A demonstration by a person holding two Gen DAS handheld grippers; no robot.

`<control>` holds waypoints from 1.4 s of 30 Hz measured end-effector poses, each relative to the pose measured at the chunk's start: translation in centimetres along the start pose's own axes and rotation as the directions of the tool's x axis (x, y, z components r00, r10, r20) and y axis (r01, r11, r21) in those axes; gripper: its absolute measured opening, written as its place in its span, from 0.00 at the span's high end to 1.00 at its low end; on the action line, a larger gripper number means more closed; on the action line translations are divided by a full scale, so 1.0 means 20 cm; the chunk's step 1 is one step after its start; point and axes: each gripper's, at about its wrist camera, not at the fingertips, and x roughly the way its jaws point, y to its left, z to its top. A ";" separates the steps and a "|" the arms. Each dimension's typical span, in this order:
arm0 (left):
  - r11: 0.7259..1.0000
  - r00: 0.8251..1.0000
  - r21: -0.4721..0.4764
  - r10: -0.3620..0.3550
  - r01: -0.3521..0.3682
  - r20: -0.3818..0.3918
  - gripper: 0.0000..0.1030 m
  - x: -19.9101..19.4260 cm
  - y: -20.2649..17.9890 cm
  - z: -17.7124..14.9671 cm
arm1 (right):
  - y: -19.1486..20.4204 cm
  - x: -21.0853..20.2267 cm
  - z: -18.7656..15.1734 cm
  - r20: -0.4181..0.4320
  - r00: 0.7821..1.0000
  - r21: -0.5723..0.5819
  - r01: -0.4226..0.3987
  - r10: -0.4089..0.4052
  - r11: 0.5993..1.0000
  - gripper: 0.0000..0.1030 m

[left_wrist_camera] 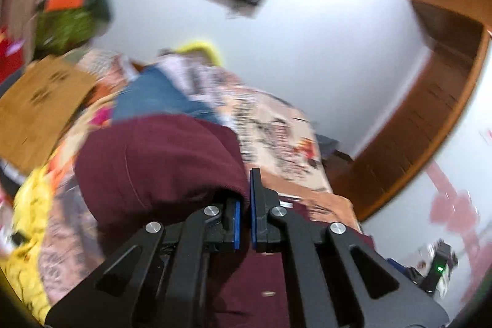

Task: Fold large clothes

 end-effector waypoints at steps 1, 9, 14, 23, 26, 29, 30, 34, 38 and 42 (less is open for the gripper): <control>0.999 1.000 0.034 -0.012 0.012 0.006 0.97 0.02 -0.10 0.00 | -0.04 0.00 0.00 0.004 1.000 0.018 -0.004 0.003 1.000 0.00; 0.970 0.984 0.210 -0.088 0.121 -0.156 0.97 0.33 -0.62 -0.21 | -0.22 -0.02 -0.01 0.007 1.000 0.089 0.008 -0.008 0.996 0.00; 0.950 0.922 0.236 -0.103 0.202 -0.374 0.97 0.56 -0.74 -0.46 | -0.30 -0.03 -0.05 -0.003 0.999 0.097 0.044 -0.044 0.994 0.00; 0.897 0.802 0.338 -0.030 0.285 -0.597 0.91 0.64 -0.88 -0.83 | -0.41 -0.06 -0.10 -0.025 0.998 0.143 0.065 -0.062 0.988 0.00; 0.888 0.815 0.370 -0.009 0.273 -0.580 0.68 0.59 -0.88 -0.84 | -0.40 -0.08 -0.10 -0.028 0.997 0.139 0.072 -0.069 0.988 0.00; 0.884 0.847 0.393 -0.006 0.254 -0.532 0.53 0.50 -0.85 -0.77 | -0.38 -0.10 -0.08 -0.020 0.998 0.124 0.066 -0.064 0.990 0.00; 0.883 0.853 0.396 -0.011 0.253 -0.521 0.51 0.47 -0.84 -0.75 | -0.37 -0.10 -0.07 -0.016 0.998 0.117 0.066 -0.064 0.991 0.00; 0.889 0.902 0.406 -0.018 0.212 -0.432 0.39 0.30 -0.74 -0.60 | -0.29 -0.09 0.00 0.003 0.999 0.049 0.052 -0.053 0.997 0.00; 0.916 0.947 0.377 -0.005 0.133 -0.321 0.31 0.12 -0.54 -0.43 | -0.18 -0.09 0.07 0.016 1.000 -0.027 0.010 -0.009 1.000 0.00; 0.927 0.962 0.375 0.095 0.008 -0.257 0.29 0.04 -0.31 -0.32 | -0.01 -0.07 0.13 0.017 0.998 -0.129 -0.053 0.055 0.990 0.00</control>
